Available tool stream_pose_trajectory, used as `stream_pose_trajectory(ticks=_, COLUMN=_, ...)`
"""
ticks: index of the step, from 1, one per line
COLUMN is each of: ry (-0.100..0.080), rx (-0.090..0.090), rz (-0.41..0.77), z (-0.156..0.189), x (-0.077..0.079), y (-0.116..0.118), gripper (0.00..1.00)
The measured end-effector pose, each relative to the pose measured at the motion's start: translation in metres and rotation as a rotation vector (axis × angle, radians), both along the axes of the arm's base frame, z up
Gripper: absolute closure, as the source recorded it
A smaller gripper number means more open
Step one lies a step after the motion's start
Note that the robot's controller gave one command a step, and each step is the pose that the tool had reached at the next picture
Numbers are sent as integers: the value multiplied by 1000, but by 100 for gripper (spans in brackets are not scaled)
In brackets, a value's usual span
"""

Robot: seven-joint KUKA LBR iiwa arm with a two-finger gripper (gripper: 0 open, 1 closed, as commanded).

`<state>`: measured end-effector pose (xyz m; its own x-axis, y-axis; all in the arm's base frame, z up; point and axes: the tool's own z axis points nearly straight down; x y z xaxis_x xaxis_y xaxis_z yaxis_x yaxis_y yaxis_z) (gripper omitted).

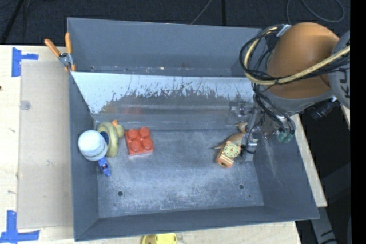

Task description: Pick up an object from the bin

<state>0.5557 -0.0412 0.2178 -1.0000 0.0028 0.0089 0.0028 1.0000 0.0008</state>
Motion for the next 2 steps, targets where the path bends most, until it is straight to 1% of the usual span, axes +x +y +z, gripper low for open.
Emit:
stream_pose_trajectory(ticks=1, ry=-7, rx=-1, rz=1, z=5, x=1, y=0, gripper=0)
stream_pose_trajectory(ticks=2, ry=3, rx=3, rz=206, z=-79, x=-10, y=-26, gripper=100)
